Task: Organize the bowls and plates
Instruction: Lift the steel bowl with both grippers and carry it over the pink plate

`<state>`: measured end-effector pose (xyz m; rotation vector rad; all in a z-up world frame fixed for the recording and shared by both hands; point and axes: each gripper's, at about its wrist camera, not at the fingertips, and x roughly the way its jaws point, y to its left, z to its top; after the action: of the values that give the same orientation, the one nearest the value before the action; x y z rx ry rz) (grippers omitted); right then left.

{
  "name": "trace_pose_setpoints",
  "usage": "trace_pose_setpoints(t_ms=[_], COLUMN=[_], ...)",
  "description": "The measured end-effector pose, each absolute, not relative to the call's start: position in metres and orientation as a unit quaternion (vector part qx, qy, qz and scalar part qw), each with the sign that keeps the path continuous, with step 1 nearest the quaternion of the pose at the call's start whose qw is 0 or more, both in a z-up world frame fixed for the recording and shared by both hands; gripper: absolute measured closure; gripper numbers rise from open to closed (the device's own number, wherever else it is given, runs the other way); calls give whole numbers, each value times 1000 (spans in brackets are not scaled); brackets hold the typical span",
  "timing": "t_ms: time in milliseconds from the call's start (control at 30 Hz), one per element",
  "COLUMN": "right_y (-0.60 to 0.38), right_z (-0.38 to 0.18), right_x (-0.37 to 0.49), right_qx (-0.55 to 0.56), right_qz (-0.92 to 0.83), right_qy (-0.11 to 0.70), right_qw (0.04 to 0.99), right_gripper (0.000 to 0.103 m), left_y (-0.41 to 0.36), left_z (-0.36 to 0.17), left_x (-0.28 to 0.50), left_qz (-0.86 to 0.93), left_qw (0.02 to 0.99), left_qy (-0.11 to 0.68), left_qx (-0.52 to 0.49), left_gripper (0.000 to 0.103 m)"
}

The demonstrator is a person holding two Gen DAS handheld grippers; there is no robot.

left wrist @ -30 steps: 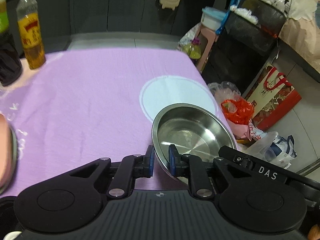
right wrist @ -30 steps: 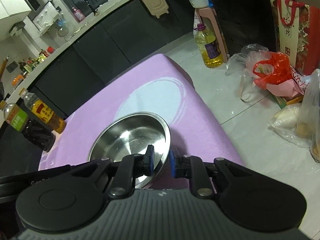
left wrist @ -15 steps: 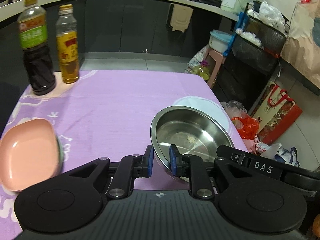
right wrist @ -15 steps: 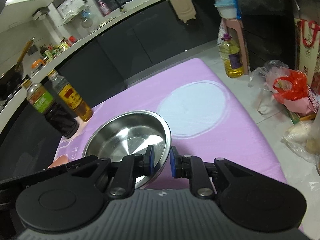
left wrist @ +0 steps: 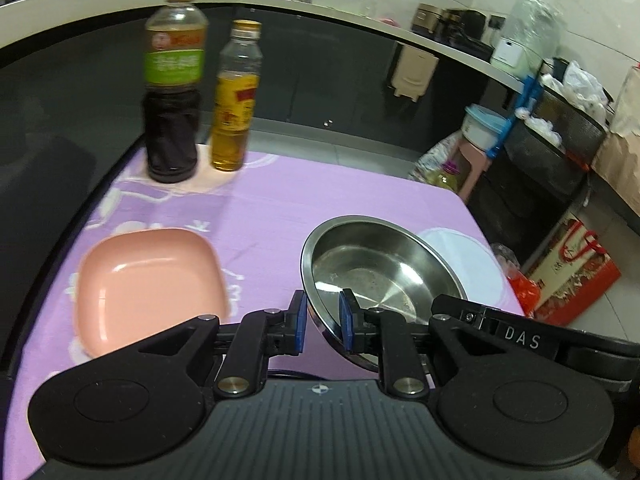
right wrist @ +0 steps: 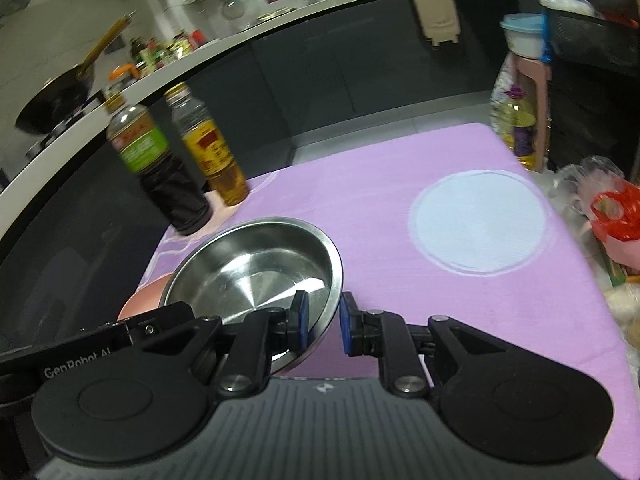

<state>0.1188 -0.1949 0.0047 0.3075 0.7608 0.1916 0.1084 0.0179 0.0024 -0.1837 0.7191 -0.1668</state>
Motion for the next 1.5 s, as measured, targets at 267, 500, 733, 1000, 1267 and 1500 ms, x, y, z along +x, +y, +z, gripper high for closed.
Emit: trace_pose_setpoints(t_ms=[267, 500, 733, 1000, 1267, 1500], right_y=[-151, -115, -77, -41, -26, -22], right_z=[9, 7, 7, 1, -8, -14], right_x=[124, 132, 143, 152, 162, 165], right_qx=[117, 90, 66, 37, 29, 25], right_qz=[122, 146, 166, 176, 175, 172], right_qy=[379, 392, 405, 418, 433, 442], right_qw=[910, 904, 897, 890, 884, 880], right_gripper=[85, 85, 85, 85, 85, 85], left_y=[62, 96, 132, 163, 173, 176], left_z=[-2, -7, -13, -26, -37, -44], left_x=[106, 104, 106, 113, 123, 129], left_qz=[-50, -24, -3, 14, 17, 15], left_qw=[930, 931, 927, 919, 913, 910], left_qy=[347, 345, 345, 357, 372, 381], left_qx=[-111, -121, -147, -168, -166, -165], left_gripper=[87, 87, 87, 88, 88, 87])
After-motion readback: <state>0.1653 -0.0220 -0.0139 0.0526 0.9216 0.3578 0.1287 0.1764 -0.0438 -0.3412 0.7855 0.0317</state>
